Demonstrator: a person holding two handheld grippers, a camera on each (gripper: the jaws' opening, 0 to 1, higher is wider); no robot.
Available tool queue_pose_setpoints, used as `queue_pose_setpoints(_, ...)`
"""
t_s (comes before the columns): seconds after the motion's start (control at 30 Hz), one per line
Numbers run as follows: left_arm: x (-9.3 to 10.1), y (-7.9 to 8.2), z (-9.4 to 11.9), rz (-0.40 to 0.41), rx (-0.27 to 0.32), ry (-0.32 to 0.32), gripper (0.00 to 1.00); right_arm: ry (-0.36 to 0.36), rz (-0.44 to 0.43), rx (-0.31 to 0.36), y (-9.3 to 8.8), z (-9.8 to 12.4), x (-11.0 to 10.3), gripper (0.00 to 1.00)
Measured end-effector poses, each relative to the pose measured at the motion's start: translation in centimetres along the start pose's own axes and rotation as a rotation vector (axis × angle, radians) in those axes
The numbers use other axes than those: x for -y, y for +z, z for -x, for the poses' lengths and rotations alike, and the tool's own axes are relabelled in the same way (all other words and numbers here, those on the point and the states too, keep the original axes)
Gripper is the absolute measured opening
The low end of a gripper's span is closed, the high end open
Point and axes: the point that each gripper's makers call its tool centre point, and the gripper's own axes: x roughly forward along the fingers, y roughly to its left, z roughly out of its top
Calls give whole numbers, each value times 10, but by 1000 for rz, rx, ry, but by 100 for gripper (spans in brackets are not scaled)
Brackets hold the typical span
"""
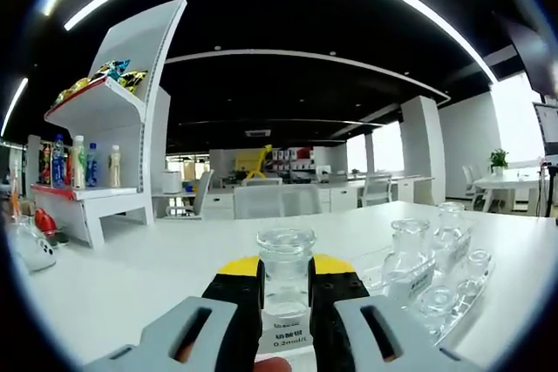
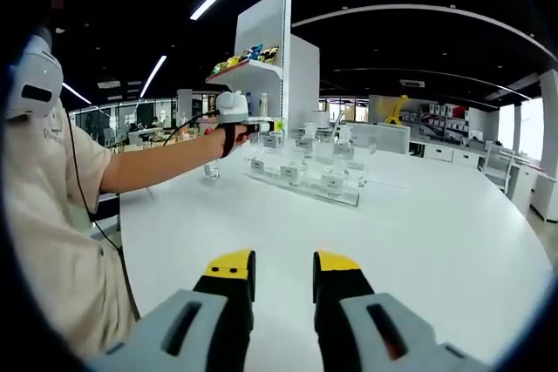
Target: Identify the label on the chemical reagent bottle, grasp the chemical reagent bottle, and place it in the designated position on the reagent rack
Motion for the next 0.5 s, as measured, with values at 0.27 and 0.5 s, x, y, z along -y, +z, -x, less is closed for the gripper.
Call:
queue_pose_setpoints(0.27,2,-8,0,4,-15,1,20,-3,8,4,3,0,-2,26)
queue_pose_setpoints(0.5,0,-9,-1,4,-13,5,20,-19,15,11,6,1,-1,26)
